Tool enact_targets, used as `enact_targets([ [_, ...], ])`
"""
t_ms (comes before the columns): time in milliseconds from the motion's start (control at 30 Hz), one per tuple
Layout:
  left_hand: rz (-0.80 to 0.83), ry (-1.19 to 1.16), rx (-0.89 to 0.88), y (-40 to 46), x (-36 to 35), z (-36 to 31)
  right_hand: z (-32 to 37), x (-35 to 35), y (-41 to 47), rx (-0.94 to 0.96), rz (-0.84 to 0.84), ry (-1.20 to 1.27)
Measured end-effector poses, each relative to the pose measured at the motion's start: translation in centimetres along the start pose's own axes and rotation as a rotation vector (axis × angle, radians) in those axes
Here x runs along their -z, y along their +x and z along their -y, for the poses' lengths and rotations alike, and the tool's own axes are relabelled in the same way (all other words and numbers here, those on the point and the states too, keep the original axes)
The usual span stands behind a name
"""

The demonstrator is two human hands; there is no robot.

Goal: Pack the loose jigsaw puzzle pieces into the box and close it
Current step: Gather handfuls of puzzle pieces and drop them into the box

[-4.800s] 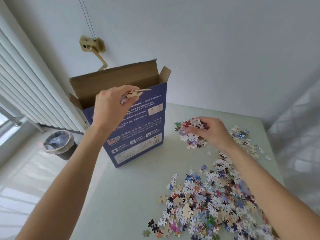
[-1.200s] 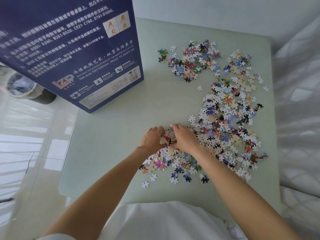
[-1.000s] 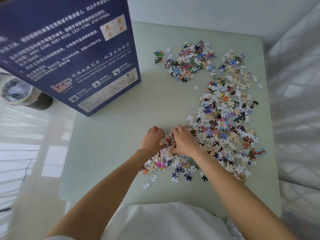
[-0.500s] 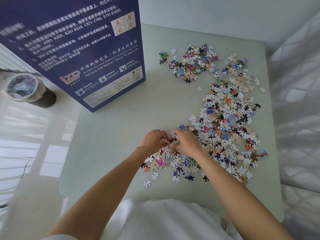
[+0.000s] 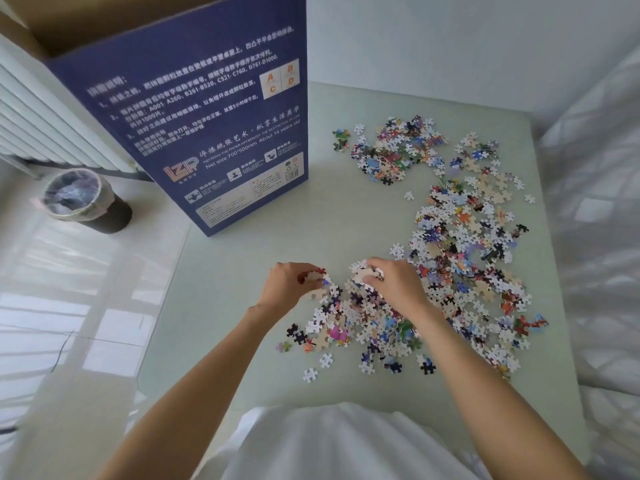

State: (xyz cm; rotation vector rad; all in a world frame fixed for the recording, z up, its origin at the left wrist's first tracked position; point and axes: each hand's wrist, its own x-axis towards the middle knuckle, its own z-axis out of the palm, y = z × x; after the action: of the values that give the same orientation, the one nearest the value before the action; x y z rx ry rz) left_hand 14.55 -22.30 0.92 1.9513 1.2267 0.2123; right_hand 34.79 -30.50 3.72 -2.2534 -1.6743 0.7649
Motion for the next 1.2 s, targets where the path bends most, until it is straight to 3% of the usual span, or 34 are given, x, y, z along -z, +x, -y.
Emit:
enact_targets([
  [200, -0.117, 0.051, -0.200, -1.0, 5.4, -2.4, 4.1, 4.2, -0.2, -0.030, -0.051, 0.183],
  [400, -0.504, 0.010, -0.505, -1.0, 17.0, -9.0, 8.5, 11.8, 2.3, 0.085, -0.112, 0.437],
  [633, -0.871, 0.124, -0.542, 1.4, 28.6, -14.0, 15.0, 20.4, 6.8, 0.301, -0.228, 0.569],
  [833, -0.751, 0.307, -0.359, 4.5, 29.9, -12.7, 21.0, 25.2, 13.0, 0.488, -0.432, 0.508],
  [1033, -0.639, 0.414, -0.210, 5.1, 30.4, -11.7, 25.3, 25.4, 18.0, 0.620, -0.531, 0.363],
  [1200, -0.609, 0.491, -0.217, 4.3, 30.7, -11.6, 26.6, 23.7, 18.6, 1.045, -0.498, 0.151],
])
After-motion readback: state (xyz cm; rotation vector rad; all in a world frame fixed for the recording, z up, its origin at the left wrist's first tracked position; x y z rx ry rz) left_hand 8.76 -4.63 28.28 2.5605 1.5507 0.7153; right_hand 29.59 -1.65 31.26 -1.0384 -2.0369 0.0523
